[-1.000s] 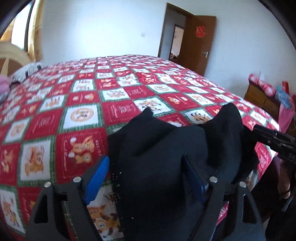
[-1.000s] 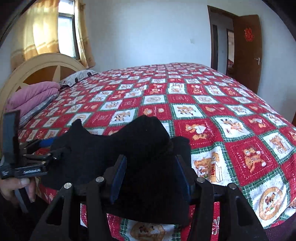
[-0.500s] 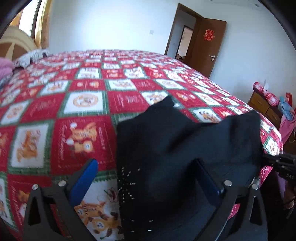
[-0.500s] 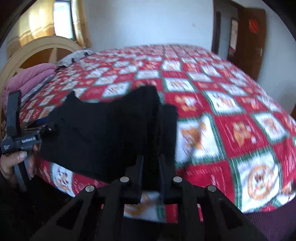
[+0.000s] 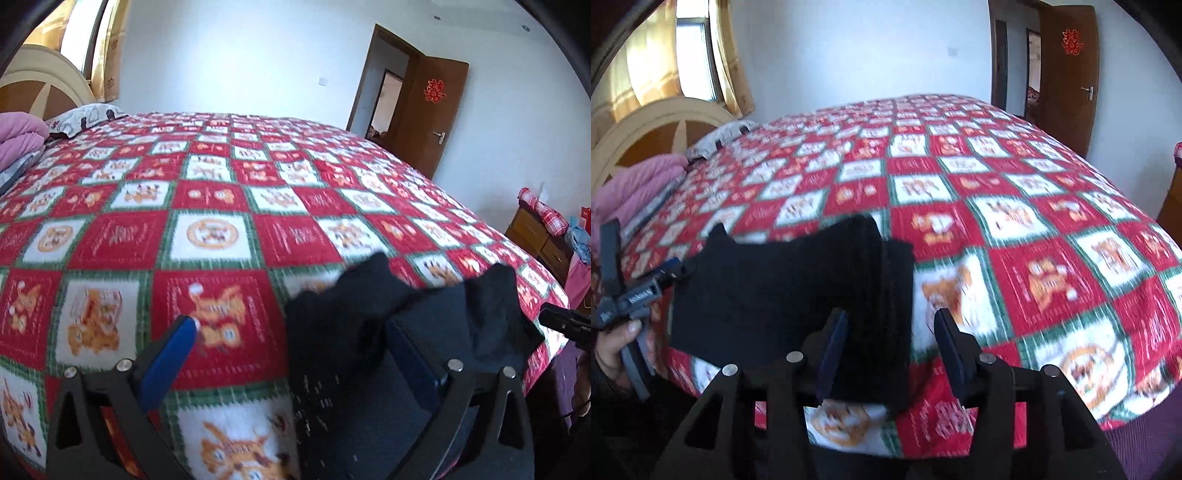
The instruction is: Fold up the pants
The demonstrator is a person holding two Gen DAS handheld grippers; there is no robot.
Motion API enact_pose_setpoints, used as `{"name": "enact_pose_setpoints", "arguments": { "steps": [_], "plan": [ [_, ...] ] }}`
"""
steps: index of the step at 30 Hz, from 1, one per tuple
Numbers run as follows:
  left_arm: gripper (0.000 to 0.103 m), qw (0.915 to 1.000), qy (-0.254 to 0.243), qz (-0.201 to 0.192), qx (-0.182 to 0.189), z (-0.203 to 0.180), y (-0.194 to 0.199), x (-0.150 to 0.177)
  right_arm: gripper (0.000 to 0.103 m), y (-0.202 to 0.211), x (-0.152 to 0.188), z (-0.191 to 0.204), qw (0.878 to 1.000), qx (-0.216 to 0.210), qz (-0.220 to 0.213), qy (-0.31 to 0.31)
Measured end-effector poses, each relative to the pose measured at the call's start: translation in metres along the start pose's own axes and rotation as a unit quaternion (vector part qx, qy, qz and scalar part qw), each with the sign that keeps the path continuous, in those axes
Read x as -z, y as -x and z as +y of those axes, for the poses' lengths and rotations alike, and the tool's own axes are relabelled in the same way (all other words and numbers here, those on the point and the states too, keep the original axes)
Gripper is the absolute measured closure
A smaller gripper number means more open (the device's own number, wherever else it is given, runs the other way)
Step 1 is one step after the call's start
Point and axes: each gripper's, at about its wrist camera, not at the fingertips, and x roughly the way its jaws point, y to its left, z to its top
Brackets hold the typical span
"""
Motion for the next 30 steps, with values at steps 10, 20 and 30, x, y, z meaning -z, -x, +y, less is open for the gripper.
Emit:
{"name": "enact_pose_setpoints", "arguments": {
  "steps": [10,20,30],
  "plan": [
    [0.029,0.9949,0.000,0.016,0.100,0.013,-0.020,-0.029,0.052,-0.012,-0.031,0.007,0.999,-0.038,-0.008,-0.021],
    [0.087,0.9891,-0.039,0.081,0.116,-0.010,-0.054,-0.018,0.090,-0.056,-0.039,0.025,0.999,-0.024,0.025,0.006],
    [0.084,0.9952,-0.033,0.055,0.073,-0.003,-0.061,-0.011,0.103,-0.058,-0.005,-0.021,0.996,0.072,0.054,-0.015]
  ]
}}
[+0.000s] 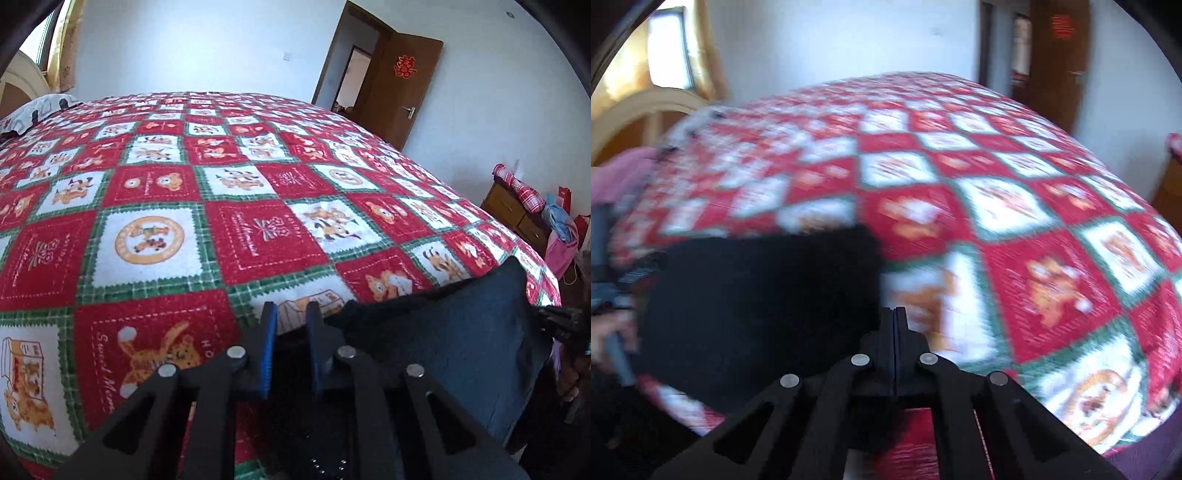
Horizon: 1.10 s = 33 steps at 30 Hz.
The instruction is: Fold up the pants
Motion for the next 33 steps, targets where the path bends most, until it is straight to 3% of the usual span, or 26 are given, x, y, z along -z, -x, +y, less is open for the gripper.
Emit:
{"name": "enact_pose_setpoints", "arguments": {
  "steps": [3,7,9,10,11,13,15,16,19,24,28,31,33],
  "plan": [
    [0.078,1.0000,0.005,-0.003,-0.003,0.003,0.003,-0.001,0.103,-0.010,0.005,-0.015,0.999,-0.035,0.011,-0.031],
    [0.057,0.9986,0.047,-0.024,-0.006,0.013,0.020,-0.001,0.101,0.017,-0.001,-0.018,0.997,-0.056,-0.031,-0.044],
    [0.046,0.9978,0.050,-0.043,-0.013,0.012,0.035,0.002,0.081,0.030,-0.002,-0.016,0.995,-0.078,-0.043,-0.050],
    [0.039,0.9972,0.050,-0.054,-0.016,0.010,0.045,0.006,0.048,0.035,-0.001,-0.013,0.994,-0.089,-0.046,-0.049],
    [0.036,0.9968,0.049,-0.061,-0.016,0.008,0.050,0.008,0.034,0.039,0.000,-0.008,0.992,-0.106,-0.045,-0.049],
    [0.029,0.9968,0.041,-0.067,-0.012,0.000,0.061,0.016,0.034,0.042,0.005,0.002,0.990,-0.126,-0.042,-0.043],
    [0.025,0.9976,0.028,-0.062,-0.014,-0.008,0.061,0.022,0.039,0.037,0.011,0.017,0.995,-0.100,-0.024,-0.012],
    [0.023,0.9982,0.018,-0.054,-0.017,-0.013,0.059,0.026,0.052,0.034,0.016,0.022,0.996,-0.086,-0.015,-0.001],
    [0.022,0.9991,-0.001,-0.029,-0.031,-0.020,0.042,0.036,0.063,0.022,0.031,0.026,0.998,-0.051,0.016,0.020],
    [0.019,0.9991,0.007,-0.032,-0.027,-0.018,0.037,0.043,0.065,0.010,0.035,0.009,0.997,-0.072,0.030,0.004],
    [0.016,0.9982,0.004,-0.036,-0.049,-0.019,0.045,0.042,0.065,0.010,0.035,0.000,0.995,-0.094,0.042,-0.012],
    [0.011,0.9967,0.009,-0.039,-0.070,-0.017,0.047,0.044,0.059,0.027,0.032,0.011,0.998,-0.065,0.009,0.000],
    [0.011,0.9968,0.020,-0.039,-0.066,-0.016,0.048,0.044,0.059,0.044,0.025,0.020,0.998,-0.038,-0.038,0.011]
  ]
}}
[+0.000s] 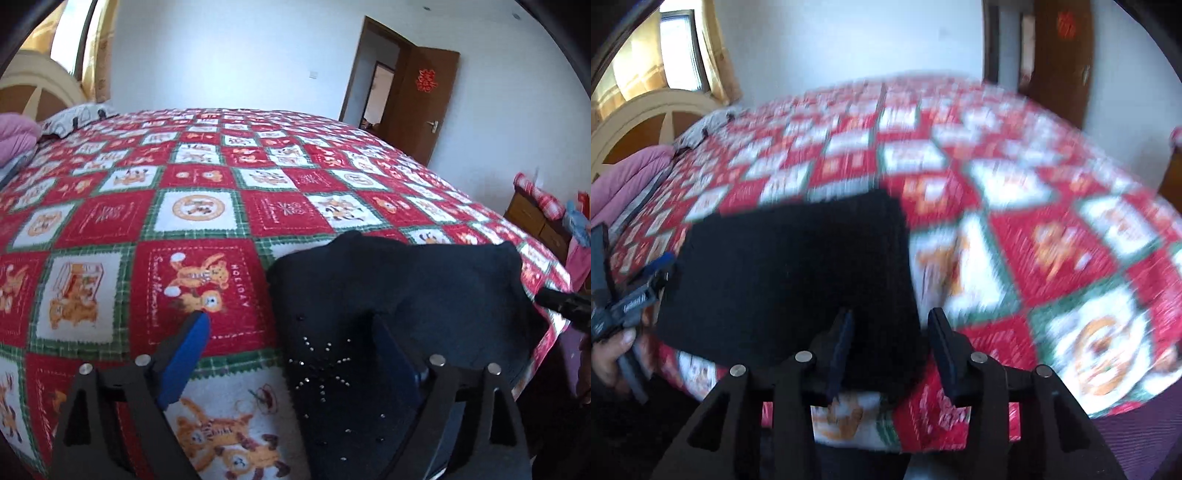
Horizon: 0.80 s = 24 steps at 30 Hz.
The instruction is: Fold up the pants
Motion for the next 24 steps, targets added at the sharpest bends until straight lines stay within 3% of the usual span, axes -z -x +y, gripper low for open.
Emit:
{"name": "enact_pose_setpoints", "arguments": {
  "steps": [2,4,6,7,10,13,18,22,24],
  "plan": [
    [0.011,0.9999,-0.009,0.000,-0.007,-0.003,0.000,0.000,0.059,0.015,-0.011,0.014,0.998,-0.015,-0.050,0.021],
    [0.011,0.9997,-0.019,0.002,-0.014,-0.006,0.000,0.001,0.059,0.020,-0.021,0.026,0.996,-0.050,-0.071,0.027],
    [0.011,0.9997,-0.019,0.004,-0.016,-0.006,-0.001,0.000,0.058,0.008,-0.032,0.036,0.991,-0.111,-0.061,0.031],
    [0.010,0.9997,-0.019,0.006,-0.016,-0.005,-0.002,0.000,0.058,-0.001,-0.035,0.038,0.991,-0.123,-0.053,0.029],
    [0.005,0.9997,-0.016,0.010,-0.018,-0.003,-0.004,0.001,0.058,-0.037,-0.040,0.032,0.996,-0.093,-0.015,0.008],
    [0.004,0.9998,-0.009,0.014,-0.011,-0.001,-0.006,0.002,0.058,-0.062,-0.037,0.019,0.996,-0.091,0.015,-0.010],
    [0.004,0.9997,-0.010,0.017,-0.012,-0.002,-0.006,0.002,0.058,-0.051,-0.032,0.020,0.997,-0.080,0.004,0.019],
    [0.004,0.9998,-0.001,0.020,0.007,-0.002,0.001,0.004,0.058,-0.035,-0.028,0.007,0.997,-0.073,-0.012,-0.006],
    [0.004,0.9996,0.002,0.021,0.021,-0.004,0.002,0.007,0.050,-0.026,-0.022,-0.003,0.998,-0.056,-0.020,-0.010]
  ]
}}
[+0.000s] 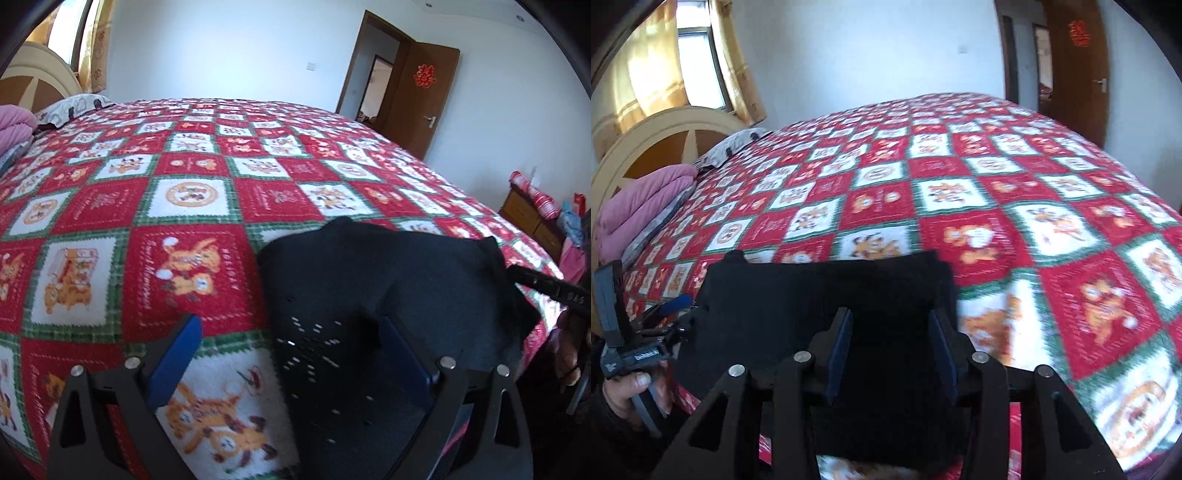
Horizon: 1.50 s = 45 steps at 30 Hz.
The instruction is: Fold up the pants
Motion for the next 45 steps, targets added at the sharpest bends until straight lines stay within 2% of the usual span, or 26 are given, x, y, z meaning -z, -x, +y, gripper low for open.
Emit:
{"name": "enact_pose_setpoints", "arguments": {
  "steps": [3,6,9,10,11,12,14,16,20,23,30,37,41,45],
  "plan": [
    [0.004,0.9999,0.001,0.000,0.011,-0.004,-0.003,0.005,0.049,-0.002,0.012,-0.015,1.000,0.009,0.022,-0.014],
    [0.005,0.9997,-0.009,-0.002,0.022,-0.010,-0.005,0.008,0.049,-0.011,0.021,-0.029,0.998,-0.019,0.038,-0.045],
    [0.028,0.9982,-0.006,0.009,0.060,-0.014,-0.006,0.008,0.050,-0.019,0.026,-0.023,0.996,-0.052,0.042,-0.058],
    [0.043,0.9980,-0.011,0.012,0.062,-0.017,-0.007,0.009,0.055,-0.021,0.028,-0.019,0.997,-0.045,0.040,-0.050],
    [0.056,0.9972,-0.013,0.013,0.072,-0.018,-0.006,0.009,0.068,-0.022,0.030,-0.014,0.998,-0.037,0.041,-0.034],
    [0.074,0.9962,-0.010,0.017,0.085,-0.017,-0.006,0.008,0.072,-0.020,0.030,-0.012,0.998,-0.043,0.039,-0.033],
    [0.078,0.9953,0.004,0.020,0.095,-0.014,-0.003,0.006,0.077,-0.009,0.027,-0.007,0.998,-0.050,0.027,-0.028],
    [0.088,0.9950,0.004,0.013,0.099,-0.010,0.004,0.002,0.078,0.006,0.021,0.010,0.999,-0.046,0.011,0.004],
    [0.089,0.9940,0.023,-0.009,0.107,0.012,0.024,-0.011,0.078,0.019,0.001,0.038,0.998,-0.051,-0.003,0.041],
    [0.089,0.9950,0.031,-0.030,0.090,0.034,0.039,-0.024,0.078,0.011,-0.024,0.062,0.995,-0.067,-0.004,0.067],
    [0.089,0.9967,0.049,-0.061,0.024,0.098,0.065,-0.049,0.078,-0.039,-0.076,0.133,0.987,-0.115,0.001,0.111],
    [0.089,0.9932,0.061,-0.086,-0.049,0.158,0.084,-0.067,0.078,-0.089,-0.117,0.212,0.977,-0.164,0.001,0.138],
    [0.089,0.9907,0.063,-0.081,-0.090,0.185,0.078,-0.070,0.078,-0.117,-0.130,0.247,0.973,-0.178,0.007,0.146],
    [0.089,0.9898,0.072,-0.066,-0.104,0.207,0.064,-0.068,0.078,-0.144,-0.134,0.270,0.972,-0.178,0.017,0.152]
  ]
}}
